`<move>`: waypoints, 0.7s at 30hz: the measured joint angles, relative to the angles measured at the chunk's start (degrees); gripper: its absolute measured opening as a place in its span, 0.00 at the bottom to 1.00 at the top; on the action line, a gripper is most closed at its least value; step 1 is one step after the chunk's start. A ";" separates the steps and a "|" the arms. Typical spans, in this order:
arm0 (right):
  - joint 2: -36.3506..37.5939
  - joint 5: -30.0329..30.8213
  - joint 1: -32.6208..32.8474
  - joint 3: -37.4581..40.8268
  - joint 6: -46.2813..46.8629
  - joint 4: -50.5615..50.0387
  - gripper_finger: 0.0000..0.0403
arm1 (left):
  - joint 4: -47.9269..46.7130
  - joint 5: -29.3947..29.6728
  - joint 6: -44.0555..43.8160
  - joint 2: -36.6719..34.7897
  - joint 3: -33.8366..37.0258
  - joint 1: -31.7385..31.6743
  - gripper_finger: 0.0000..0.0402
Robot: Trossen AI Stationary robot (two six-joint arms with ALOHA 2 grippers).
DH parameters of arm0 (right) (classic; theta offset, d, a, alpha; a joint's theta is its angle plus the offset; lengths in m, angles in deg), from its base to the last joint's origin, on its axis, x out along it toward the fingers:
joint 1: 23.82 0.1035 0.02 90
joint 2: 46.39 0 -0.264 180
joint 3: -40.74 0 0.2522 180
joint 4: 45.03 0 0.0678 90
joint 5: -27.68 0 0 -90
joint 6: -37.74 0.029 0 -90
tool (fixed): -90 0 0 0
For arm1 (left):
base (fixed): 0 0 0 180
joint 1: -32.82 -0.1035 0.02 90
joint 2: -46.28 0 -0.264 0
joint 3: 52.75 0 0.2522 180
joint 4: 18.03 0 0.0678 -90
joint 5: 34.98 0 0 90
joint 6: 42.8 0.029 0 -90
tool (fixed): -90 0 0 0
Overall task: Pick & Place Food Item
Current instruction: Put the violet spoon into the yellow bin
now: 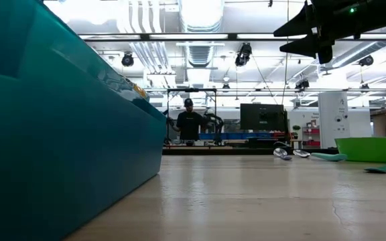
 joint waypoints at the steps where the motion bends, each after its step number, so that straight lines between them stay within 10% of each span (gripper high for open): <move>1: 0.00 0.00 0.01 0.00 0.00 -0.01 0.70 | -0.01 0.00 0.00 -0.02 0.00 0.00 0.47; 21: 0.01 -0.23 0.01 0.00 -1.27 0.39 0.70 | -0.01 0.00 0.04 0.00 0.02 0.00 0.47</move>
